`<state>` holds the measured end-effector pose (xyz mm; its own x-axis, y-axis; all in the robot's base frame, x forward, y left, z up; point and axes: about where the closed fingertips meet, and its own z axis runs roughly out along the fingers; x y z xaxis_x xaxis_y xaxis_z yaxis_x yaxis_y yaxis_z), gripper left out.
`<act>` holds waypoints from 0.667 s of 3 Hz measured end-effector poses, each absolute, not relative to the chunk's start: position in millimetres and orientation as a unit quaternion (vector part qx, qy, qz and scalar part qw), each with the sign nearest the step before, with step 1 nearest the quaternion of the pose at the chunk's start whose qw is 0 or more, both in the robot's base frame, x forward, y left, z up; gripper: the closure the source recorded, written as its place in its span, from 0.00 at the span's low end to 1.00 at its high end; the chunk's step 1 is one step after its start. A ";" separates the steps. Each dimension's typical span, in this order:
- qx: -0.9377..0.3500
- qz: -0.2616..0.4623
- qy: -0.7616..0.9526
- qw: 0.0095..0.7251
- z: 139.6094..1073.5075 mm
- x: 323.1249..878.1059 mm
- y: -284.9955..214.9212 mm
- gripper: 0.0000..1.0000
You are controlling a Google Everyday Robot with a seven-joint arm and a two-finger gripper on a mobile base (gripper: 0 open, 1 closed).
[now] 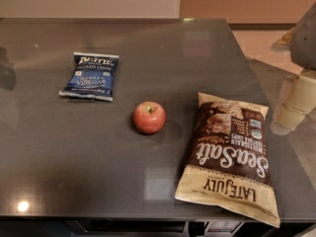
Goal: Move apple near blue chip bag
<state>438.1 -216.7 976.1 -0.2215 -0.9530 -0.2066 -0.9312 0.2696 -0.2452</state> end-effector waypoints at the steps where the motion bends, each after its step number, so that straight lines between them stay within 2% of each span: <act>1: -0.603 -0.034 0.781 0.159 976.1 438.1 -216.7 0.00; 2: -0.606 -0.035 0.777 0.164 978.0 438.8 -212.8 0.00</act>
Offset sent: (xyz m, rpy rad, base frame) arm 0.0016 0.0110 0.0003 0.0114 -0.0049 0.0312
